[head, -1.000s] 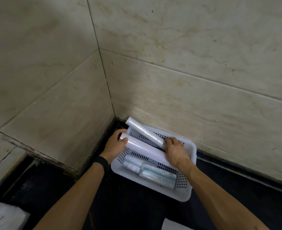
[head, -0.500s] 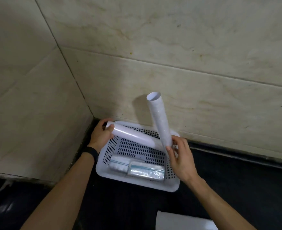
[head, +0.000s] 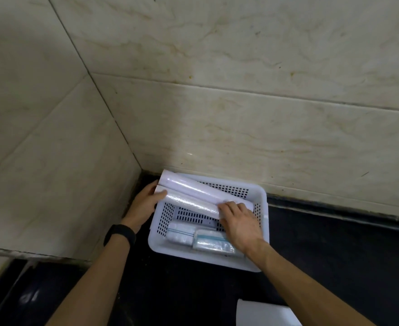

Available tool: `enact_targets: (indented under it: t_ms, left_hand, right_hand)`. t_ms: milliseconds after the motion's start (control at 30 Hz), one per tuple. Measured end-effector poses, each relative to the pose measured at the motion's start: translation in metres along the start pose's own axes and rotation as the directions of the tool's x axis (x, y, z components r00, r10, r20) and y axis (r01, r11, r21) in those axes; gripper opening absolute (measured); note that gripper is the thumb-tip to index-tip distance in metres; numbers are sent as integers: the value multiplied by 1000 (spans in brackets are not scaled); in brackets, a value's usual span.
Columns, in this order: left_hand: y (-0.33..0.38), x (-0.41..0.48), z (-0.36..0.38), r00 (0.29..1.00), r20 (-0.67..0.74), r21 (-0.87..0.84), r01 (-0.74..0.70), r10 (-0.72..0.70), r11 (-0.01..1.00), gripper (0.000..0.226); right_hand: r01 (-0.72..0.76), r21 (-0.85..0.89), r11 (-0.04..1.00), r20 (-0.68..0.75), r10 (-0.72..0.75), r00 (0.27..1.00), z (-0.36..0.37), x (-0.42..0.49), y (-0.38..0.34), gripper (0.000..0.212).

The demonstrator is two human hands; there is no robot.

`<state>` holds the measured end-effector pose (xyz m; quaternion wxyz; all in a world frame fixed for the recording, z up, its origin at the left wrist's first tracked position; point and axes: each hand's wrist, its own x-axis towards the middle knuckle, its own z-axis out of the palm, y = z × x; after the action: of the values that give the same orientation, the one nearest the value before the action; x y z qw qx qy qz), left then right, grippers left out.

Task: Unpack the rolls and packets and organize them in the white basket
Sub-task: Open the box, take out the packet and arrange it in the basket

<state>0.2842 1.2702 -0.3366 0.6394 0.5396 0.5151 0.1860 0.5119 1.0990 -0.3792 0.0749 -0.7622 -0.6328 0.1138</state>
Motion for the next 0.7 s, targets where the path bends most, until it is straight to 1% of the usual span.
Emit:
enact_targets:
  t_ms: [33, 67, 133, 167, 233, 300, 433, 533, 567, 600, 633, 667, 700]
  left_hand:
    - [-5, -3, 2, 999, 2, 39, -51, 51, 998, 34]
    - [-10, -5, 4, 996, -19, 83, -86, 88, 993, 40]
    - [-17, -8, 7, 989, -73, 131, -116, 126, 985, 46]
    - [-19, -8, 8, 987, -88, 144, -121, 135, 982, 47]
    - [-21, -7, 10, 984, -107, 178, -124, 145, 976, 49]
    - [-23, -6, 13, 978, -141, 220, -118, 151, 968, 49]
    - [-24, -6, 24, 960, -231, 275, -91, 158, 957, 51]
    - [-23, -12, 34, 952, -285, 253, -35, 109, 967, 68]
    - [-23, -18, 36, 935, -330, 302, -23, 128, 953, 73]
    - [-25, -24, 38, 904, -380, 397, -31, 195, 917, 71]
    - [-27, -32, 40, 860, -407, 508, -66, 307, 859, 64]
    - [-29, -39, 41, 818, -380, 608, -130, 431, 783, 51]
    - [-32, -45, 43, 799, -296, 682, -207, 524, 702, 38]
  right_hand:
    - [-1, -33, 999, 9, 1, 1000, 1, -2, 1, 49]
    - [-13, -75, 997, 29, 15, 999, 1, -4, 4, 61]
    - [-72, -156, 985, 76, 85, 994, -1, -7, 15, 85]
    - [-109, -171, 979, 91, 126, 988, -2, -8, 22, 89]
    - [-171, -142, 975, 136, 190, 972, -6, -8, 34, 85]
    - [-175, -126, 977, 183, 196, 963, -10, -8, 39, 78]
    - [-184, -142, 973, 200, 210, 957, -10, -10, 36, 76]
    - [-186, -131, 974, 167, 206, 964, -10, -10, 35, 78]
    - [-184, -138, 973, 163, 205, 965, -10, -10, 36, 79]
    - [-185, -150, 971, 164, 209, 964, -10, -11, 37, 82]
    - [-191, -164, 968, 156, 216, 964, -10, -14, 36, 84]
    - [-191, -171, 967, 123, 213, 969, -12, -19, 35, 84]
    - [-177, -151, 973, 66, 188, 980, -14, -25, 32, 77]
